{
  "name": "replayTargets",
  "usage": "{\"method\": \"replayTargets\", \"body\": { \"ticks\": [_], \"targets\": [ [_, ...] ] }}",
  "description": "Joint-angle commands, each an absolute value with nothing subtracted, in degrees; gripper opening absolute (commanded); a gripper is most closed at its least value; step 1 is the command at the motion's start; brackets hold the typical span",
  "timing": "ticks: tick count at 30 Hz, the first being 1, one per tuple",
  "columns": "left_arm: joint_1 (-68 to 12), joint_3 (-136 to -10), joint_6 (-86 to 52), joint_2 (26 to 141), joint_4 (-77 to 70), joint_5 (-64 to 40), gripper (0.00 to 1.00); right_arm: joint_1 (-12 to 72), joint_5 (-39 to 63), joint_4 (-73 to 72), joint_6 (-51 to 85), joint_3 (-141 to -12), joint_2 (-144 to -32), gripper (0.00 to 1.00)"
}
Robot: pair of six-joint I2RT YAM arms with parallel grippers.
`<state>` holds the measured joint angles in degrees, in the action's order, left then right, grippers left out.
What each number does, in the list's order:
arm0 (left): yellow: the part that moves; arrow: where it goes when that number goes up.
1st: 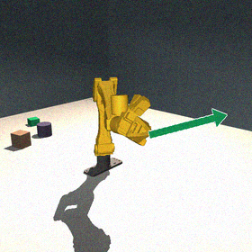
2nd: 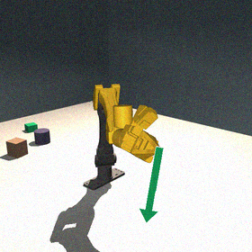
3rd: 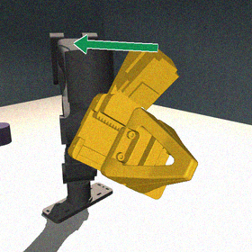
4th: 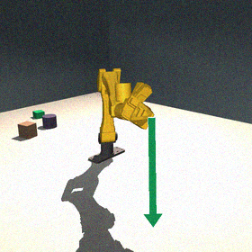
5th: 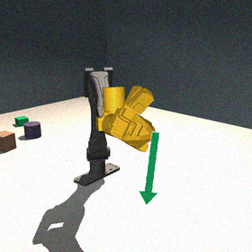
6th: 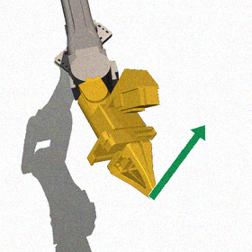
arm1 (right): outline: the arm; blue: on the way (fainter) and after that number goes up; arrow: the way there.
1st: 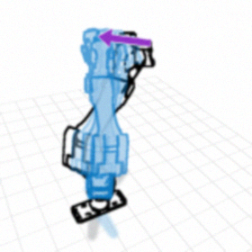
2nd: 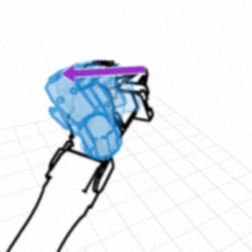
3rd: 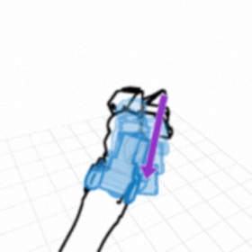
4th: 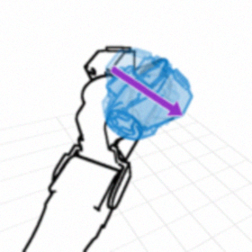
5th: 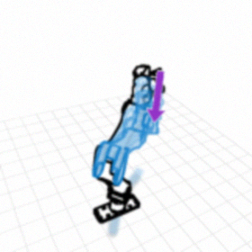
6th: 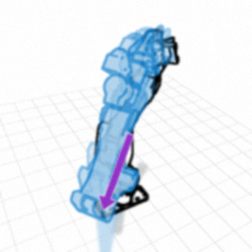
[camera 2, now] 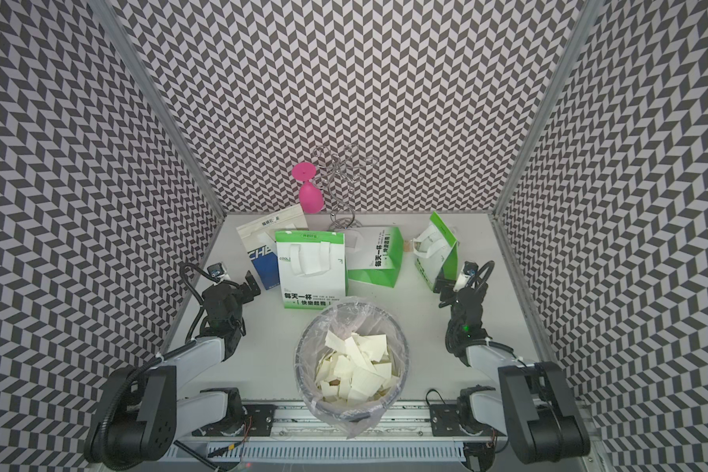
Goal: Shred takeout receipts and throw away
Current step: Reset both arms
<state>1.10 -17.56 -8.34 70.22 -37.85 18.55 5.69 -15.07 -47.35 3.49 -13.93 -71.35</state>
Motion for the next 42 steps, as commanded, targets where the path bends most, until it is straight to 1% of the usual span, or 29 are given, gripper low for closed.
{"method": "replayTargets", "body": {
  "ticks": [1,3,7,11,18,25,28,30,31,32,35,38,42],
  "targets": [
    [0.97,-17.04,-6.69,72.03,-44.11,18.67,1.00,5.52,-14.24,-59.47,3.94,-13.18,-73.72,0.99],
    [0.97,-16.71,-6.26,72.96,-45.15,18.51,1.00,5.51,-14.21,-61.91,4.14,-11.11,-74.70,0.99],
    [0.99,-18.57,-5.94,75.18,-43.78,18.02,1.00,5.55,-11.71,-60.03,3.61,-12.22,-75.10,0.99],
    [0.97,-16.73,-5.29,73.49,-46.33,16.01,1.00,5.52,-13.96,-61.35,3.00,-11.86,-75.10,0.99],
    [0.79,-17.69,-4.84,74.56,-45.28,14.78,1.00,5.49,-14.10,-61.50,3.16,-12.22,-75.56,0.99],
    [0.88,-16.37,-3.17,75.50,-49.00,11.29,1.00,5.46,-14.11,-62.38,2.65,-12.22,-76.18,0.99],
    [1.03,-14.48,-1.87,75.65,-55.13,8.23,1.00,5.47,-13.59,-64.60,1.34,-11.58,-76.46,0.99],
    [1.85,-12.24,-0.97,76.73,-62.93,4.62,1.00,5.45,-12.61,-67.08,0.11,-10.89,-77.02,0.99],
    [3.15,-12.02,-1.70,77.43,-64.24,0.94,1.00,5.50,-12.72,-68.97,-0.17,-10.21,-77.54,0.99],
    [3.83,-12.21,-2.07,77.47,-63.88,-0.58,1.00,5.45,-13.10,-71.05,-0.12,-9.52,-78.18,0.99],
    [3.98,-9.81,-2.35,75.83,-66.72,-0.35,1.00,5.49,-13.83,-75.91,0.24,-7.88,-79.78,0.99],
    [3.96,-8.96,-2.20,75.23,-67.58,-0.54,1.00,5.50,-13.57,-74.80,0.06,-8.33,-79.81,1.00],
    [3.87,-9.47,-4.18,75.41,-66.40,2.44,1.00,5.50,-13.68,-75.76,0.08,-7.99,-80.15,0.99]
  ]
}}
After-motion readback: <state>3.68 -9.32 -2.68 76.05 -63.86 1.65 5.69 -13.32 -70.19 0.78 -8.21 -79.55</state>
